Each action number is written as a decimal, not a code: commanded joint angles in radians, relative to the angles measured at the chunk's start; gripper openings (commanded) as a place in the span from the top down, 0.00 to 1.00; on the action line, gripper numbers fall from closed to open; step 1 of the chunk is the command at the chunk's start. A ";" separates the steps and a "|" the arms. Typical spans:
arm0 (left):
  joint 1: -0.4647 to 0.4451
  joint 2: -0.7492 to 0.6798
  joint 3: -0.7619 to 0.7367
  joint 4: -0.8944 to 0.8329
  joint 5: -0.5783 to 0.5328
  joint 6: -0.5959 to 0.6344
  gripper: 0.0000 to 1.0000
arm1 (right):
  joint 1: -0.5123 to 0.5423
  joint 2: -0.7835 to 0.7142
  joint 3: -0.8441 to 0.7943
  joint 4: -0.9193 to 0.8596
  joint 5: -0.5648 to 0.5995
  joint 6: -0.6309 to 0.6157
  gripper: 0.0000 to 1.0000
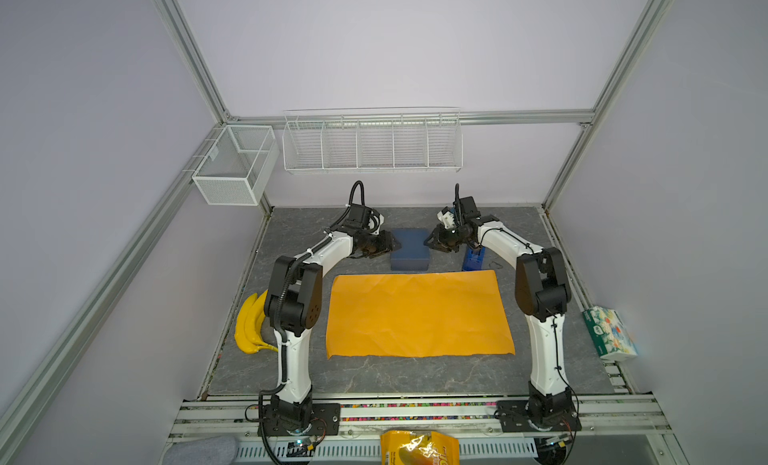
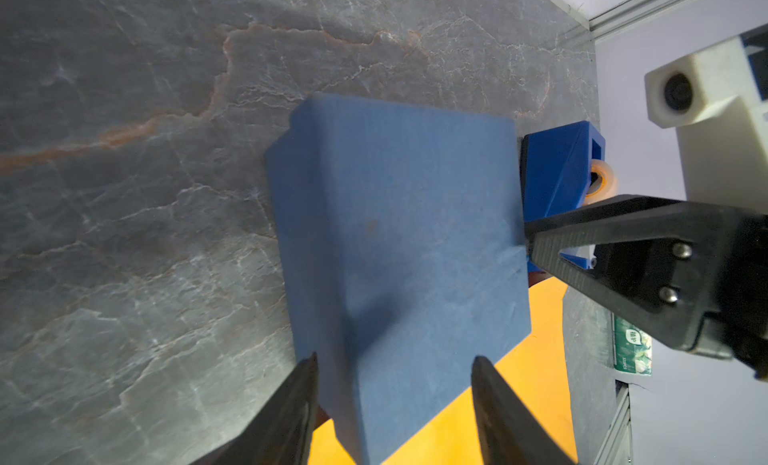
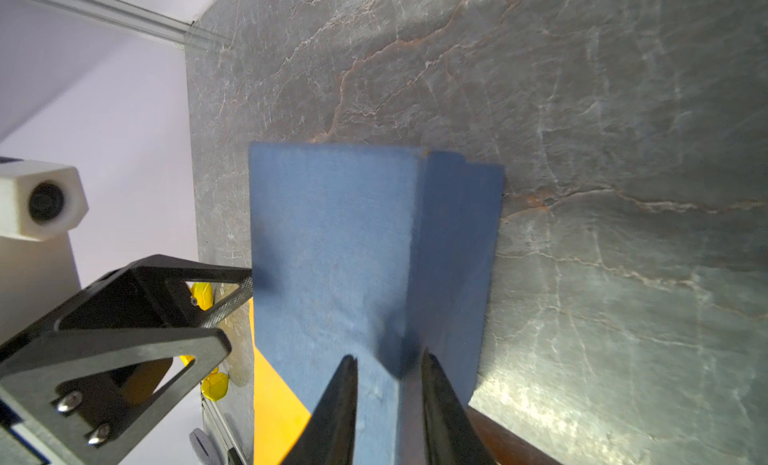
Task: Wrap the gift box in paper
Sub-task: 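Grasp the blue box with both grippers from opposite sides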
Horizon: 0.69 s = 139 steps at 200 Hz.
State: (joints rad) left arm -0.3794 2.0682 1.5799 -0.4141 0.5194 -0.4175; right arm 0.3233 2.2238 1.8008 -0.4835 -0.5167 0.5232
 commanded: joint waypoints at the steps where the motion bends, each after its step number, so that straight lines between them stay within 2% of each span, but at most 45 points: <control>1: 0.008 0.007 0.035 -0.023 -0.011 -0.003 0.38 | -0.001 0.028 0.014 -0.029 0.005 -0.015 0.73; 29: 0.011 0.026 0.059 -0.034 -0.001 -0.003 0.34 | -0.005 0.031 0.008 -0.034 0.005 -0.015 0.78; 71: 0.014 0.057 0.095 -0.057 0.025 0.000 0.22 | -0.019 0.017 -0.021 -0.033 0.031 -0.004 0.85; 119: 0.015 0.073 0.098 -0.041 0.044 -0.019 0.03 | -0.037 -0.003 -0.074 0.007 0.029 0.023 0.88; 139: 0.016 0.082 0.092 -0.023 0.051 -0.041 0.02 | -0.043 -0.006 -0.084 0.013 0.026 0.029 0.88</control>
State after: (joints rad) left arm -0.3702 2.1281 1.6512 -0.4496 0.5510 -0.4339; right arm 0.2939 2.2181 1.7622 -0.4480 -0.5369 0.5354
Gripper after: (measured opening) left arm 0.975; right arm 0.122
